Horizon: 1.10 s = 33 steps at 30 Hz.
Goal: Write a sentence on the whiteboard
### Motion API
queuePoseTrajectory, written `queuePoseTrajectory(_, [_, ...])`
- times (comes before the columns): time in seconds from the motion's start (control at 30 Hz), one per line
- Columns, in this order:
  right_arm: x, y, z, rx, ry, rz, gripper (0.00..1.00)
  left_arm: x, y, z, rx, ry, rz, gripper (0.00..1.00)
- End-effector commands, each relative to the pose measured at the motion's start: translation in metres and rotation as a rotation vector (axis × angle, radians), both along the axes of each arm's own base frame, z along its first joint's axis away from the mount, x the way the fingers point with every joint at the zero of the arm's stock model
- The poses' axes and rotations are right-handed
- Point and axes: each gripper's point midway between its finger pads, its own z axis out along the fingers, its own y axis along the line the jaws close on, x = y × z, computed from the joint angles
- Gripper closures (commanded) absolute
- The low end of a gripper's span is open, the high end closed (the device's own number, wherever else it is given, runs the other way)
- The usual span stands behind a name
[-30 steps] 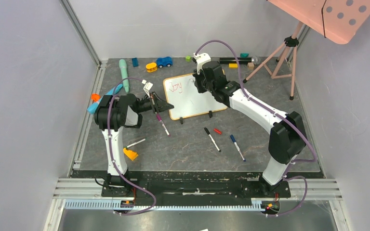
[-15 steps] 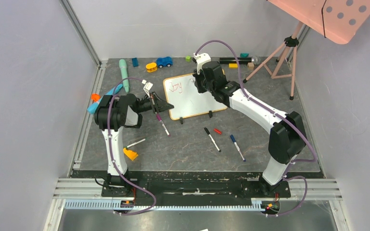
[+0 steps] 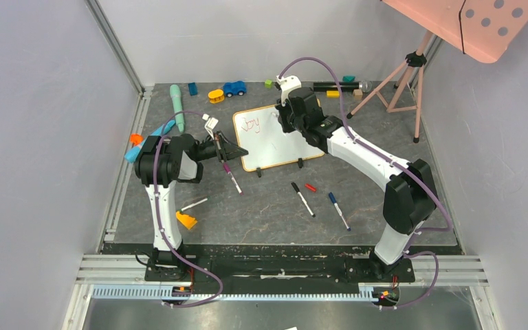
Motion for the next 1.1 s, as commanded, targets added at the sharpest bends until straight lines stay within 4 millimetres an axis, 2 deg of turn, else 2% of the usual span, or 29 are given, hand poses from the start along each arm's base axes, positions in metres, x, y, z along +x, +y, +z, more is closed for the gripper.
queuePoseTrajectory(0.0, [0.01, -0.011, 0.005, -0.009, -0.021, -0.072, 1.0, -0.031, -0.009, -0.017, 0.026, -0.04, -0.148, 0.98])
queuePoseTrajectory(0.07, [0.011, -0.013, 0.005, -0.014, -0.024, -0.083, 1.0, -0.031, -0.009, -0.016, 0.026, -0.042, -0.147, 0.98])
queuePoseTrajectory(0.2, [0.006, 0.003, 0.005, 0.008, -0.012, 0.016, 1.0, -0.031, -0.009, -0.017, 0.026, -0.04, -0.147, 0.98])
queuePoseTrajectory(0.37, [0.008, -0.005, 0.005, 0.008, -0.013, -0.037, 1.0, -0.031, -0.009, -0.017, 0.026, -0.041, -0.148, 0.98])
queuePoseTrajectory(0.53, [0.007, -0.003, 0.006, 0.003, -0.011, -0.017, 1.0, -0.031, -0.009, -0.017, 0.026, -0.041, -0.148, 0.98])
queuePoseTrajectory(0.67, [0.009, -0.011, 0.007, -0.012, -0.018, -0.068, 1.0, -0.031, -0.009, -0.016, 0.026, -0.043, -0.15, 0.98])
queuePoseTrajectory(0.73, [0.007, -0.007, 0.007, -0.008, -0.013, -0.041, 1.0, -0.031, -0.009, -0.016, 0.026, -0.041, -0.148, 0.98])
queuePoseTrajectory(0.87, [0.004, 0.0, 0.015, 0.014, -0.024, 0.011, 1.0, -0.031, -0.009, -0.017, 0.025, -0.037, -0.148, 0.98])
queuePoseTrajectory(1.07, [-0.003, -0.005, 0.028, 0.014, -0.06, 0.026, 1.0, -0.03, -0.009, -0.017, 0.025, -0.035, -0.145, 0.98])
